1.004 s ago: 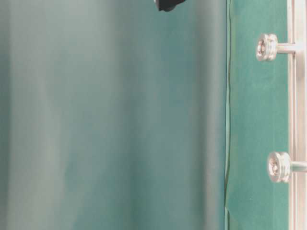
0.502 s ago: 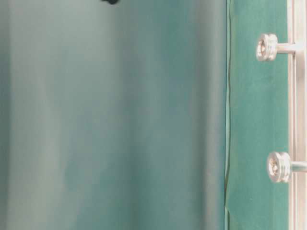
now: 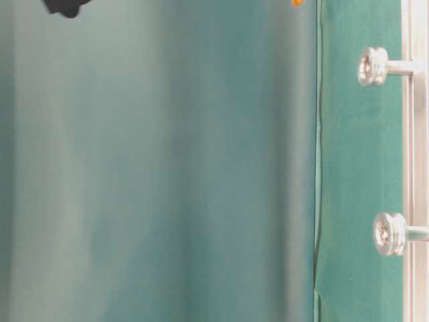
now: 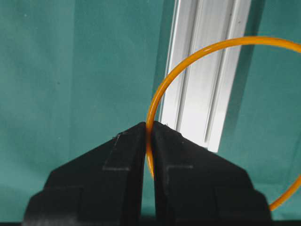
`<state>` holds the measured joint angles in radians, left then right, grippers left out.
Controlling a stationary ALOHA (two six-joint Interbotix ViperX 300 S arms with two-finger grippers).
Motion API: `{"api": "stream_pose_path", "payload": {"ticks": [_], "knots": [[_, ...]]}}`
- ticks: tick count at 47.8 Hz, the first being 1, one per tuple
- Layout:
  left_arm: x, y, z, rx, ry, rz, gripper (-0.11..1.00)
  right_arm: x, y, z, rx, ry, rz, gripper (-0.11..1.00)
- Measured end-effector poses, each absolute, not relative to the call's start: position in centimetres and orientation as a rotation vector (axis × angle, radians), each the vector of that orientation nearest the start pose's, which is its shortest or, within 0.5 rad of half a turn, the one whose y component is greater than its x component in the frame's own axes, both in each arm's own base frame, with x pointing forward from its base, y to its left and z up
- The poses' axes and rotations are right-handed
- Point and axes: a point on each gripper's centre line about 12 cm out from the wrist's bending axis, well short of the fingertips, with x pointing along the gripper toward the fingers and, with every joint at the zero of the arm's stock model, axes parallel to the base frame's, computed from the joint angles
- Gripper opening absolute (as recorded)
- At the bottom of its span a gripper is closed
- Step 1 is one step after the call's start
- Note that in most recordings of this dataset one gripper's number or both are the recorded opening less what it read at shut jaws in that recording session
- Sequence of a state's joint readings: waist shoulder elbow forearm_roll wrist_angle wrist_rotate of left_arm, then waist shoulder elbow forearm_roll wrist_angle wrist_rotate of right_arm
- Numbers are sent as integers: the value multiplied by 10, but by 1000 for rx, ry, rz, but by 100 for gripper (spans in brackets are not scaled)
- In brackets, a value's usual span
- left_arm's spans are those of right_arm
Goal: Hook the rubber onto the shaft.
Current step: 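Lift the band with the right gripper and carry it left along the rail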
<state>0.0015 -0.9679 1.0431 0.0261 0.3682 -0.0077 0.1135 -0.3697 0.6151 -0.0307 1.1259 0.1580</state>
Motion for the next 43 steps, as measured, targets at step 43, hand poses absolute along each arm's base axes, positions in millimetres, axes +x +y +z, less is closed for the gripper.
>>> {"api": "stream_pose_path", "payload": {"ticks": [43], "knots": [[193, 1, 273, 17, 443, 7, 0, 266, 25, 266, 15, 1363, -38, 7]]}}
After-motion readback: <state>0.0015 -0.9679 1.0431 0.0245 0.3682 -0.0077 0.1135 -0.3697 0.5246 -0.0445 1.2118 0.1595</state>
